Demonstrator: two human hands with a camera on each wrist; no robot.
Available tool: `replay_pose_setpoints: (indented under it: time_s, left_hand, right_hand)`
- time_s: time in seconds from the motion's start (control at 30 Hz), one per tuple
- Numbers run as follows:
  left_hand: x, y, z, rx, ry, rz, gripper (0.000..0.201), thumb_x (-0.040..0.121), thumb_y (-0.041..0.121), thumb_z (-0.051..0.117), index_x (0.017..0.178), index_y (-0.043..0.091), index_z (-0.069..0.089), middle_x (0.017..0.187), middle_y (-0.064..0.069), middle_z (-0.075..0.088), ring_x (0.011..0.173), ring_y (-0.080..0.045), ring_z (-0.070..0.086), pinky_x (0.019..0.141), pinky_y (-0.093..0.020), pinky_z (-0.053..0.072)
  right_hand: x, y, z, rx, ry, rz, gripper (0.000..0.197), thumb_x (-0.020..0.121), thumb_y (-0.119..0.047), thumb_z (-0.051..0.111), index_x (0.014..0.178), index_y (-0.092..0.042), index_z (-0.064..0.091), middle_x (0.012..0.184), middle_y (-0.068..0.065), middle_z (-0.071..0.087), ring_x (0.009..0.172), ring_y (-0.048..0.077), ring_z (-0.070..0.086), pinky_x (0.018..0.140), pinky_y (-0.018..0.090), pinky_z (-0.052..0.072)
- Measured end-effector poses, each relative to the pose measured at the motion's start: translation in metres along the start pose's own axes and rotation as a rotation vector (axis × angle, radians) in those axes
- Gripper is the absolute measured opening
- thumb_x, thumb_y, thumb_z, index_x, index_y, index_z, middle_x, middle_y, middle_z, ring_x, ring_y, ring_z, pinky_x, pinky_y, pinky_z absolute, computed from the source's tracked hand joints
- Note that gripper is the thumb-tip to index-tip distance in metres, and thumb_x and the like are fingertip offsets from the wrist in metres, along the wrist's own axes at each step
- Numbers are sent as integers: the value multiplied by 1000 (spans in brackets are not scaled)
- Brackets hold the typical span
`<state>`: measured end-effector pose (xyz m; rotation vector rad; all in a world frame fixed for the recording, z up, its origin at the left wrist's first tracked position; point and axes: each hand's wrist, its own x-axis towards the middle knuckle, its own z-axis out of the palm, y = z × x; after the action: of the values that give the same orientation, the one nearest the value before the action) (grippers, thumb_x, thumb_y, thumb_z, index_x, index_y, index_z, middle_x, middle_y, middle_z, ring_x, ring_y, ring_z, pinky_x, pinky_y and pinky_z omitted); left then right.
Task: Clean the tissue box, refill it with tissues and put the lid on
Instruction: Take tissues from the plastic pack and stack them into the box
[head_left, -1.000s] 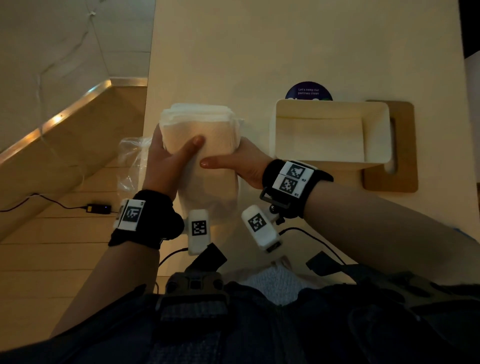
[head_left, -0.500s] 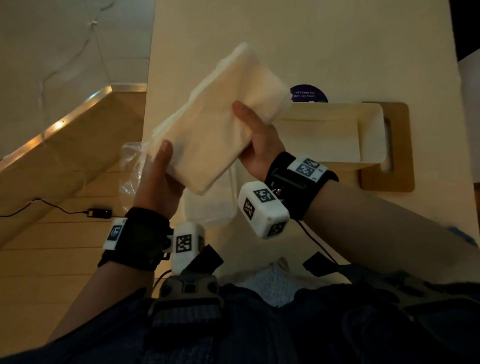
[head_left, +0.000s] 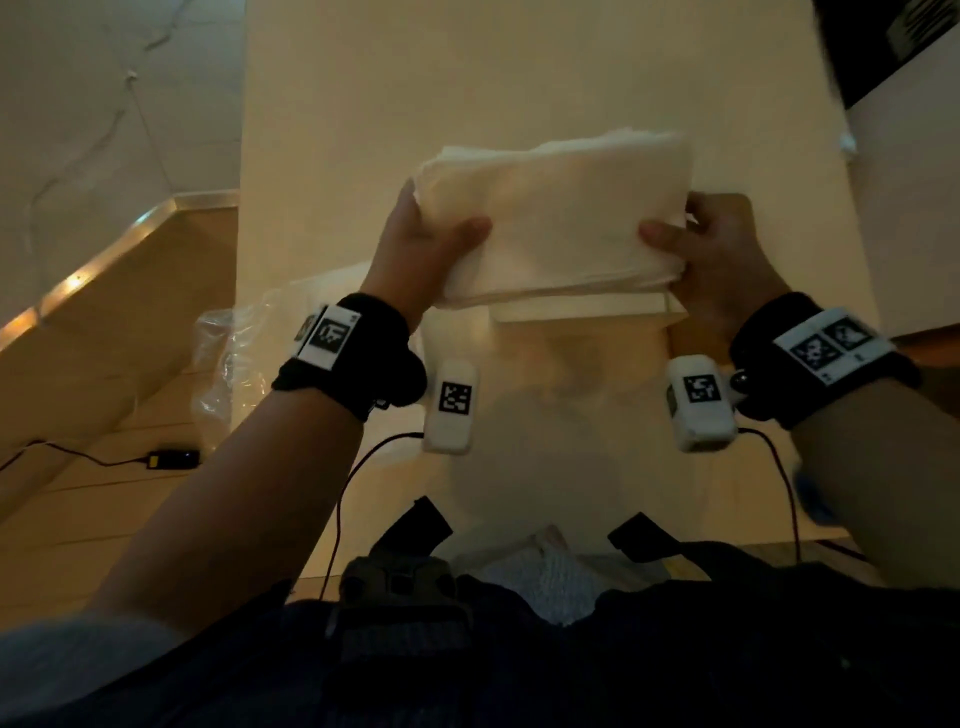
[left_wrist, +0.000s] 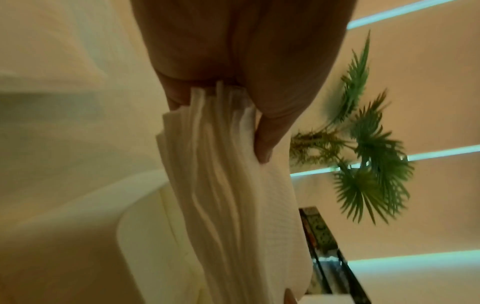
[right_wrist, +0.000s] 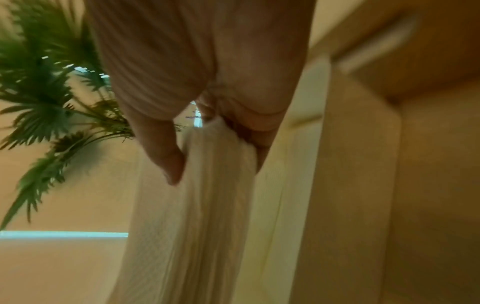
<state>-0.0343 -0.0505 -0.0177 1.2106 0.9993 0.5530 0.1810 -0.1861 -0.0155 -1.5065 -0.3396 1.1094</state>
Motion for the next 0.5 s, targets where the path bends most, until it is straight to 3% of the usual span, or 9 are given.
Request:
replay_pose_setpoints:
  time_s: [0.07, 0.1, 0.17, 0.23, 0.3, 0.37, 0.43, 0.5]
  left_hand:
    - [12, 0, 18, 185, -16, 15, 56, 73, 25, 71, 124, 12, 50, 120, -12, 63, 108, -26, 61, 92, -43, 53]
    - [16, -1, 26, 322, -22, 21, 54, 74, 28, 70, 123, 12, 52, 120, -11, 64, 108, -25, 61, 93, -43, 52]
    - [24, -5, 36, 620, -30, 52, 51, 79, 33, 67, 123, 11, 55, 121, -10, 64, 110, -27, 59, 92, -37, 48]
    - [28, -8, 40, 847, -26, 79, 48, 83, 39, 61, 121, 10, 55, 120, -13, 64, 112, -31, 57, 90, -36, 43]
    - [29, -11, 40, 1058, -33, 101, 44, 85, 44, 55, 113, 10, 57, 114, -16, 65, 113, -34, 51, 92, -41, 38]
    - [29, -14, 38, 1225, -60, 139, 40, 86, 47, 51, 108, 15, 59, 108, -13, 65, 113, -34, 45, 92, -44, 33]
    - [30, -16, 41, 1351, -103, 157, 41, 84, 47, 51, 110, 18, 62, 111, -11, 59, 114, -34, 40, 93, -46, 30]
    - [31, -20, 48, 1462, -133, 164, 42, 81, 46, 55, 106, 13, 64, 114, -13, 50, 114, -35, 37, 94, -48, 30]
  right_hand:
    - [6, 0, -22, -225, 23, -1, 94, 51, -46, 85, 127, -4, 49, 126, 17, 59, 115, 31, 59, 91, 40, 54]
    - [9, 0, -30, -342, 18, 1, 89, 53, -49, 84, 125, -8, 51, 126, 15, 59, 116, 29, 58, 94, 43, 52]
    - [11, -3, -38, -517, -4, 27, 67, 74, -34, 76, 130, -10, 49, 130, 13, 56, 118, 27, 56, 98, 46, 49]
    - [16, -4, -43, -628, -19, 51, 55, 84, -17, 67, 133, -9, 45, 131, 11, 55, 118, 26, 54, 96, 40, 48]
    - [22, -6, -43, -772, -53, 67, 55, 83, -16, 67, 133, -12, 45, 129, 9, 56, 116, 24, 53, 95, 38, 47]
    - [26, -12, -39, -924, -100, 98, 53, 82, -18, 67, 131, -12, 48, 127, 12, 58, 115, 28, 54, 97, 44, 47]
    - [32, -17, -33, -1092, -139, 154, 46, 82, -20, 65, 124, -5, 53, 121, 18, 60, 109, 33, 57, 94, 47, 49]
    - [36, -19, -22, -1295, -184, 176, 38, 85, -22, 61, 114, 2, 58, 110, 23, 63, 101, 37, 59, 91, 49, 50]
